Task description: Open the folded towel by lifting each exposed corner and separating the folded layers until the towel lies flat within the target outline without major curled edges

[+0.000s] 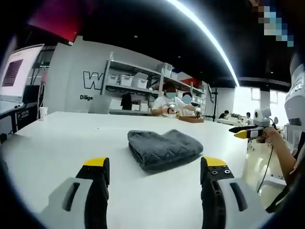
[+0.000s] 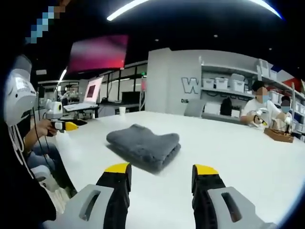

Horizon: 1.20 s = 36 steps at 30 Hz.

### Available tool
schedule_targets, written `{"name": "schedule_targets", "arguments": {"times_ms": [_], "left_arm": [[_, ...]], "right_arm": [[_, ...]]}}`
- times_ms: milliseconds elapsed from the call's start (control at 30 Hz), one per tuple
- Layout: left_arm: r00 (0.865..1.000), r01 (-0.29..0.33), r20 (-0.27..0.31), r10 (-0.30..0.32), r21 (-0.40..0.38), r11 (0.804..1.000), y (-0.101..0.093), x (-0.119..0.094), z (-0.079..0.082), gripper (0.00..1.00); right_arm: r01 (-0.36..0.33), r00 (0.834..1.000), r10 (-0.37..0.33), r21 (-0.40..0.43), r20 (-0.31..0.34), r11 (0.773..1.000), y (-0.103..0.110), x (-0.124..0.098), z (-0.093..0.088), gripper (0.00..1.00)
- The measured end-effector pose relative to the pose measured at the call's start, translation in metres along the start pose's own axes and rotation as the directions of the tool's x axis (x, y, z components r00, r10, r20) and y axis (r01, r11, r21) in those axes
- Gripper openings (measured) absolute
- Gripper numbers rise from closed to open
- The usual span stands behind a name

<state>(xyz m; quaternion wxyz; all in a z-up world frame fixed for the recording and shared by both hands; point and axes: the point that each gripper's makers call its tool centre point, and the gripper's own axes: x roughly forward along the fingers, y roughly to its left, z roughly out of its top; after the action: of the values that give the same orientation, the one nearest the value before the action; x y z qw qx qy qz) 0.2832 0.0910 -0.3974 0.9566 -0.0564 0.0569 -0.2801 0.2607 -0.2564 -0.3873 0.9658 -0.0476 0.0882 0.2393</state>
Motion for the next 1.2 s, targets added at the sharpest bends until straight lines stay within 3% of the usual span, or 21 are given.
{"name": "schedule_targets", "arguments": {"times_ms": [700,1200], "left_arm": [[1.000,0.002,0.010,-0.002,0.015,1.000,0.000,0.000,0.004,0.73],[0.999,0.017,-0.029,-0.016,0.060,0.998,0.005,0.006,-0.001,0.72]], "right_arm": [[-0.010,1.000,0.010,-0.012,0.010,1.000,-0.001,0.005,0.006,0.46],[-0.018,1.000,0.019,-0.042,0.016,0.999,-0.002,0.010,0.015,0.44]]}}
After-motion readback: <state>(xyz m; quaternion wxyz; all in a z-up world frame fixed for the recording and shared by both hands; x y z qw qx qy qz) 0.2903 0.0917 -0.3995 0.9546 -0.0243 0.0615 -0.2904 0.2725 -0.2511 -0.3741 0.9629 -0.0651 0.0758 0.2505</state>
